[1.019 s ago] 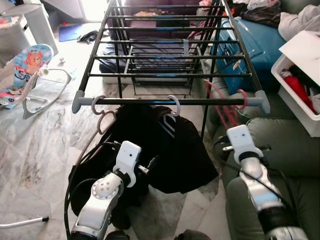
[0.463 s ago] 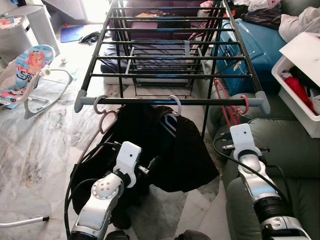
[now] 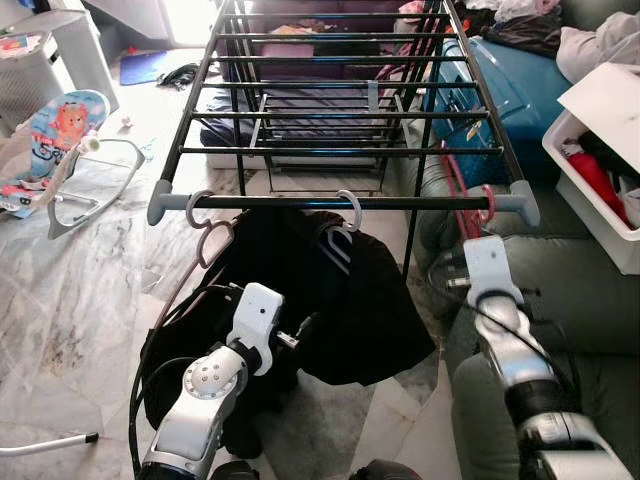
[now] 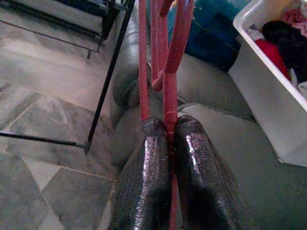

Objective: Hang hanger

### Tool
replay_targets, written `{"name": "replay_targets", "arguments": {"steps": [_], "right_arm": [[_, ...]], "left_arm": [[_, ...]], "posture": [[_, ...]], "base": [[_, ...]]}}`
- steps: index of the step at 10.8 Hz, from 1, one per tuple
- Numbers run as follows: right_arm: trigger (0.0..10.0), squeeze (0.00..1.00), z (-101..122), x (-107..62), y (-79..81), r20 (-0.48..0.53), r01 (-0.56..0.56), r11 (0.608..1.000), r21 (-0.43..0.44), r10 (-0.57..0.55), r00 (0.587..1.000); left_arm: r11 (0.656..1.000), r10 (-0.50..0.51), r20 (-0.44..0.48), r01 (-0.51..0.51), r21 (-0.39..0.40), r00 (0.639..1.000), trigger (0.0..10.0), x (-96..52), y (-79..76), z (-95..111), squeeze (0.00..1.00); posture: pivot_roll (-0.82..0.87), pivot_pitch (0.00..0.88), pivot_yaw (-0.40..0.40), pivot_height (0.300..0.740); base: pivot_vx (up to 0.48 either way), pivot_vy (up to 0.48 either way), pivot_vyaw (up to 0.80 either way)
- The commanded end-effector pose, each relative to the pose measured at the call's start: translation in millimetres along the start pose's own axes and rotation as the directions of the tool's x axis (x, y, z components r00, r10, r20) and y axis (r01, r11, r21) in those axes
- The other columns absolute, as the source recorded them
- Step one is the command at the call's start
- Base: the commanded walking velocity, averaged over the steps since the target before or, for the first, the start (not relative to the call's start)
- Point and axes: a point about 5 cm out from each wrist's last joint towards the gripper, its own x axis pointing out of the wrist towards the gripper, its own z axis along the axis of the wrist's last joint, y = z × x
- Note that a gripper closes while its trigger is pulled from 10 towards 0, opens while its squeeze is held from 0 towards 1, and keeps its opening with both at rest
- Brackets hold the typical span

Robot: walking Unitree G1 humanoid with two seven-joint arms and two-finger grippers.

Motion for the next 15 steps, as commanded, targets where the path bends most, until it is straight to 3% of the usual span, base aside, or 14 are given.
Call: {"name": "replay_targets", "arguments": {"steps": [1,2,5,8,13,14,15], "right_arm": [[10.0,0.0,6,2.9,3.4,-0.007,-0.009,1.0,0.016,0.009,1.0],[10.0,0.0,9,0.2,21.5,-0.006,-0.069,0.998,0.008,0.069,0.998],[10.0,0.0,-3,-3.5,29.5,-0.066,-0.095,0.995,0.038,0.098,0.993],[10.0,0.0,-21,-5.1,21.6,-0.144,-0.045,0.997,0.064,0.053,0.988],[10.0,0.0,-24,-5.9,20.4,-0.152,-0.032,0.997,0.077,0.044,0.987],[10.0,1.0,-26,-6.5,21.3,-0.158,-0.036,0.995,0.091,0.05,0.986],[10.0,1.0,-26,-6.6,21.6,-0.157,-0.038,0.994,0.098,0.054,0.986]], "left_arm": [[1.0,-0.005,0.0,0.005,0.022,1.0,10.0,0.7,0.7,4,0.0],[1.0,-0.002,-0.002,0.002,0.021,1.0,10.0,-0.7,1.4,4,0.0],[1.0,-0.007,-0.007,0.007,0.027,1.0,10.0,-1.3,2.0,3,0.0],[0.999,-0.02,-0.012,0.02,0.032,1.0,10.0,0.0,1.0,3,0.0],[0.999,-0.026,-0.016,0.027,0.036,1.0,10.0,0.6,0.3,3,0.0],[0.999,-0.028,-0.017,0.028,0.037,0.999,10.0,1.0,0.4,3,0.0],[0.999,-0.028,-0.018,0.029,0.038,0.999,10.0,1.0,0.2,3,0.0]], "posture": [[-0.05,0.0,0.007,0.74],[-0.05,0.0,0.008,0.74],[-0.05,0.0,0.014,0.74],[-0.05,0.0,0.017,0.74],[-0.05,0.0,0.017,0.74],[-0.05,0.0,0.018,0.74],[-0.05,0.0,0.018,0.74]], "base": [[0.0,0.0,0.0],[0.0,0.0,0.0],[0.0,0.0,0.0],[0.0,0.0,0.0],[0.0,0.0,0.0],[0.0,0.0,0.0],[0.0,0.0,0.0]]}}
